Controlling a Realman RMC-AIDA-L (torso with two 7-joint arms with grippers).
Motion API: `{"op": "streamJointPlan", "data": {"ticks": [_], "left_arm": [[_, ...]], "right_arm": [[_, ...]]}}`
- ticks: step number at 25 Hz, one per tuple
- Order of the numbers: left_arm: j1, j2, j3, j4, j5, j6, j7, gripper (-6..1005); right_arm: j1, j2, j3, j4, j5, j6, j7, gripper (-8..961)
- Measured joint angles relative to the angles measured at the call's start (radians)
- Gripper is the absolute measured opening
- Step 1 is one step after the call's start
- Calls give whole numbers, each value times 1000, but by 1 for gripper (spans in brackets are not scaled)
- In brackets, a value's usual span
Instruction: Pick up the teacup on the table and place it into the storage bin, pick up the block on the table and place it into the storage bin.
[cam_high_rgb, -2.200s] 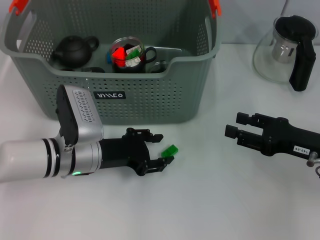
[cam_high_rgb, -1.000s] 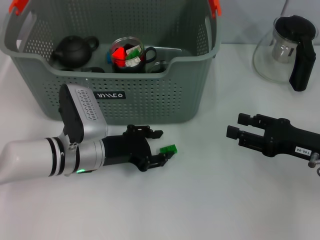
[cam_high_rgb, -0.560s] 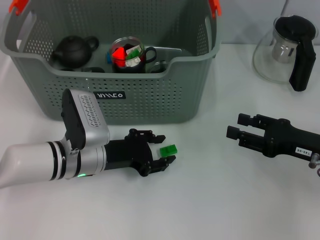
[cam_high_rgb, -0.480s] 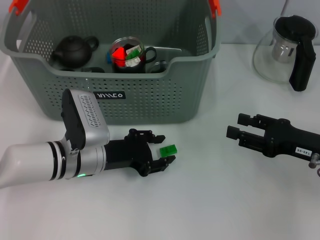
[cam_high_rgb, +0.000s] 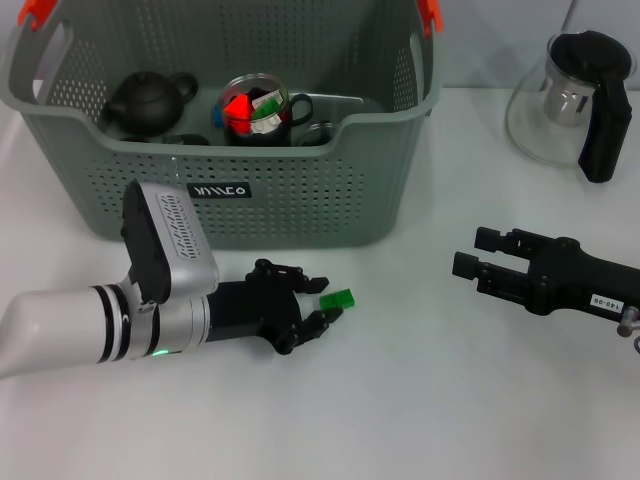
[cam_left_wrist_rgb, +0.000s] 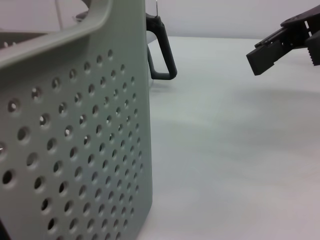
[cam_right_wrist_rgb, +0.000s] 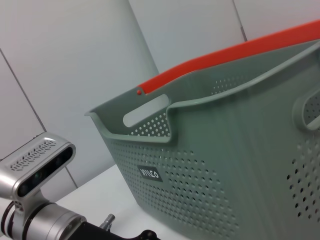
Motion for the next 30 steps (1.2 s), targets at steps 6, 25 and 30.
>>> {"op": "streamJointPlan", "data": {"ticks": [6, 25, 30], "left_arm": [[-4, 0, 1, 1, 1, -17, 0, 331], [74, 51, -99, 178, 1, 485, -108, 189], [66, 71, -300, 180, -8, 688, -122, 189]], "right_arm": [[0, -1, 2, 0, 0, 0, -2, 675], [6, -5, 3, -1, 4, 0, 0, 674], [11, -4, 10, -2, 7, -5, -6, 673]]}}
